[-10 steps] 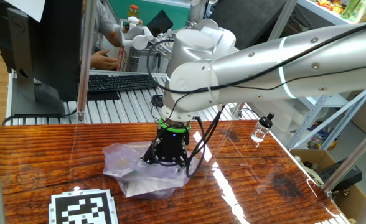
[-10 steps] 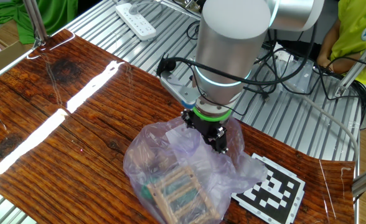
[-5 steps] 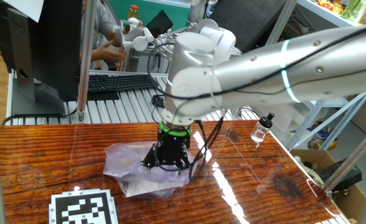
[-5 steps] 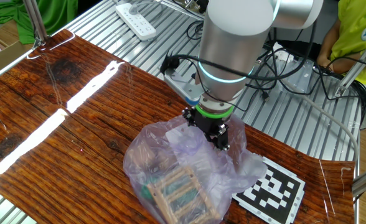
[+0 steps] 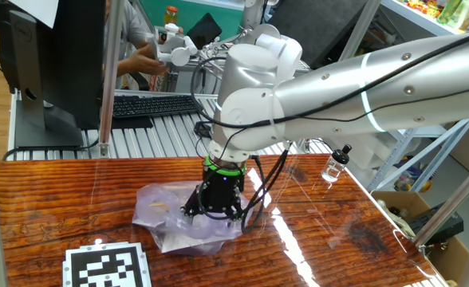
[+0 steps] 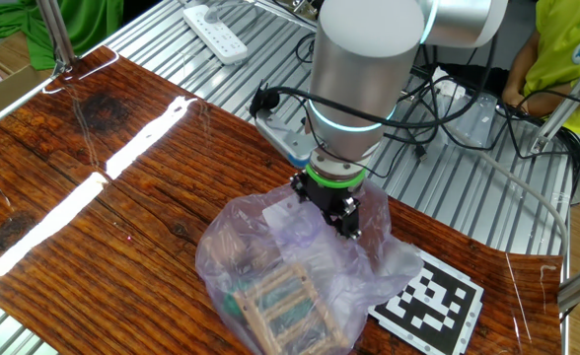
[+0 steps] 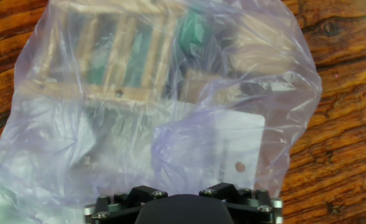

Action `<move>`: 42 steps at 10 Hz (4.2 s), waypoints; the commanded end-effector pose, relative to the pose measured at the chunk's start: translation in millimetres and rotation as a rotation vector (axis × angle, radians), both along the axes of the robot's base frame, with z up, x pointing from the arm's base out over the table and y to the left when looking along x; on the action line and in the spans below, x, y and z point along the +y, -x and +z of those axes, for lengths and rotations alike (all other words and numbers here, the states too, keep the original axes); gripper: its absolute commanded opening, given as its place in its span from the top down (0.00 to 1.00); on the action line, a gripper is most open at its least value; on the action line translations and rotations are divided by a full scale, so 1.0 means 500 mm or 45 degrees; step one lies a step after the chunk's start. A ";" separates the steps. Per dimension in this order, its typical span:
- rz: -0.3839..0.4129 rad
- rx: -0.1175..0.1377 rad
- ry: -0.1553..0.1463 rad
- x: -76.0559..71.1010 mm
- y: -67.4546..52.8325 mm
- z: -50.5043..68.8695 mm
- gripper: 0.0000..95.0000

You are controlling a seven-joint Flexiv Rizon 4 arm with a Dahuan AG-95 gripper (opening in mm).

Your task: Pick up a bag of things

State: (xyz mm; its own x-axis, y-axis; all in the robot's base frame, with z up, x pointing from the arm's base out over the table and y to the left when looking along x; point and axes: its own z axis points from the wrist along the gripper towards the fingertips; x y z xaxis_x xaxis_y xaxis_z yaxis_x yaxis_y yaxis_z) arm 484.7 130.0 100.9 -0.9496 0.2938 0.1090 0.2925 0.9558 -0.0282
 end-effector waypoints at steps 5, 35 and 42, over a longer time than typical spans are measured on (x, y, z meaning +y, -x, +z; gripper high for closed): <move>-0.001 -0.047 0.025 -0.003 0.001 -0.004 0.40; 0.094 0.032 0.092 -0.013 -0.113 0.127 1.00; 0.175 0.024 0.063 -0.036 -0.138 0.191 1.00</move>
